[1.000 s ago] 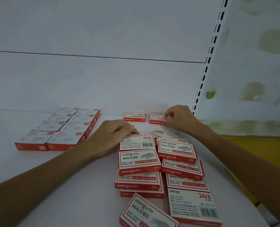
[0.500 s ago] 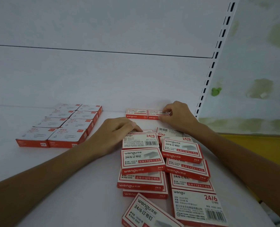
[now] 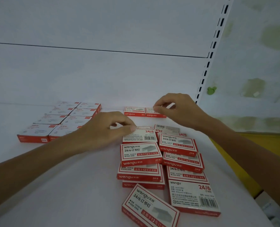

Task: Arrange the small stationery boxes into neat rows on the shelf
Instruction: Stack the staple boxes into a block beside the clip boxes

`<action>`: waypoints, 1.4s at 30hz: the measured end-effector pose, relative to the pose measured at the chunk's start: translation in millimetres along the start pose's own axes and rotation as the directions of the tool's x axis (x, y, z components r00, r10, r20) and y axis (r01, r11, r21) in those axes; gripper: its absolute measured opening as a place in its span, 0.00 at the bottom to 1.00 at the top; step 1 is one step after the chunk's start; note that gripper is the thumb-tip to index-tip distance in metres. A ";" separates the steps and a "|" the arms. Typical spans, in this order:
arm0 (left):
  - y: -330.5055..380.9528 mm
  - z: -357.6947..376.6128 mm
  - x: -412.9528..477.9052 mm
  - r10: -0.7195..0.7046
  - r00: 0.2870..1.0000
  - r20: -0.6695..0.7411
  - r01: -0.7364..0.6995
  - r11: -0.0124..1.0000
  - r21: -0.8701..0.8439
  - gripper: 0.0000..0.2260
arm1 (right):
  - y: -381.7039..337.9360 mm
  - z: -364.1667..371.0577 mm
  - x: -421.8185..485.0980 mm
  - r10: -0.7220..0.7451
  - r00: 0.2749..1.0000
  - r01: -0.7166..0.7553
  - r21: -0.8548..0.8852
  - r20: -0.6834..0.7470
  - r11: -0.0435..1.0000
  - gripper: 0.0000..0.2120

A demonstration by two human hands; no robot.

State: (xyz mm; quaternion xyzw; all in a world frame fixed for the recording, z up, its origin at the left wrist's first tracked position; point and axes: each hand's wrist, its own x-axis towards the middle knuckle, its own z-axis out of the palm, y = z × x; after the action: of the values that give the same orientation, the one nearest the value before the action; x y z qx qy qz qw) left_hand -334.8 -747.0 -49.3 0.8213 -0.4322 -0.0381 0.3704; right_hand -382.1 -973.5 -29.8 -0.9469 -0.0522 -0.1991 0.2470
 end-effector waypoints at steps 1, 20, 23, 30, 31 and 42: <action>-0.7 -1.5 -5.1 0.005 1.000 -0.003 -0.005 1.000 0.010 0.08 | -7.7 -3.1 -5.2 -0.030 0.998 0.029 0.023 0.050 0.999 0.05; 26.7 -0.4 -9.1 -0.211 0.942 -0.262 0.134 0.950 -0.282 0.16 | -67.9 12.9 -12.7 -0.009 0.981 0.027 0.088 -0.196 0.996 0.07; 29.6 -2.6 -11.1 -0.228 0.968 -0.102 0.124 0.793 -0.597 0.15 | -81.7 21.2 -14.4 -0.188 0.971 0.185 -0.038 -0.149 0.982 0.12; 5.6 -19.4 -15.1 -0.295 0.954 -0.061 0.129 0.585 -0.801 0.09 | -77.0 20.3 -17.4 -0.284 0.958 0.273 -0.159 -0.049 0.949 0.24; 5.4 -21.3 -15.3 -0.274 0.960 -0.055 0.128 0.606 -0.785 0.09 | -75.6 19.3 -16.1 -0.276 0.957 0.256 -0.181 -0.094 0.950 0.25; 3.4 -33.1 -15.3 -0.194 0.980 -0.031 0.151 0.845 -0.513 0.19 | -81.1 22.5 -15.3 -0.098 0.981 0.116 0.102 -0.166 0.988 0.25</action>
State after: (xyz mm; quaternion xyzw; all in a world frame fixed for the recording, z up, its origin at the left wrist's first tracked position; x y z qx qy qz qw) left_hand -334.1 -717.9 -27.1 0.7308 -0.3155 -0.1503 0.5863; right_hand -404.2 -891.7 -17.7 -0.9084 -0.0940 -0.2843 0.2916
